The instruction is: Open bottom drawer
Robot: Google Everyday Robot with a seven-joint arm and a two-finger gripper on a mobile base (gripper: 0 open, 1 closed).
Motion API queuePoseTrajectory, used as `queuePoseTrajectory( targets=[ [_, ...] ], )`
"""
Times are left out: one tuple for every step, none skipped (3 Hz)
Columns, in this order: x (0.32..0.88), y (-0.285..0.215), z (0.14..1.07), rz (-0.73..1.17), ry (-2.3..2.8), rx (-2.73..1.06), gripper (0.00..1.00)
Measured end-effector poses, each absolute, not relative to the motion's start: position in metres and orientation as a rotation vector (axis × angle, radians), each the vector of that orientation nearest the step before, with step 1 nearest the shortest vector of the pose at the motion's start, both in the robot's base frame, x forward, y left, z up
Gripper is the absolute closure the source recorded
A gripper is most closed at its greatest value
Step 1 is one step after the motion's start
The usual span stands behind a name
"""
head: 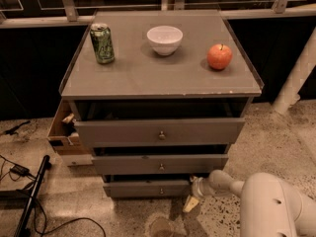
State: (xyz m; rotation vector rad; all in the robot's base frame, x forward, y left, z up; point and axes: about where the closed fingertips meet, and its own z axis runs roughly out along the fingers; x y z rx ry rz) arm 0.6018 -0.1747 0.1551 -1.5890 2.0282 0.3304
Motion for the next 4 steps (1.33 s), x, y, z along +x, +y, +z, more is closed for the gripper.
queuePoseTrajectory(
  targets=[
    [0.586,-0.182,0.158,0.362,2.081,-1.591,0.0],
    [0.568,-0.192,0.16,0.401,2.136,-1.593,0.0],
    [0.546,-0.202,0.165,0.474,2.167,-1.588,0.0],
    [0.519,-0.207,0.174,0.593,2.166,-1.602,0.0]
  ],
)
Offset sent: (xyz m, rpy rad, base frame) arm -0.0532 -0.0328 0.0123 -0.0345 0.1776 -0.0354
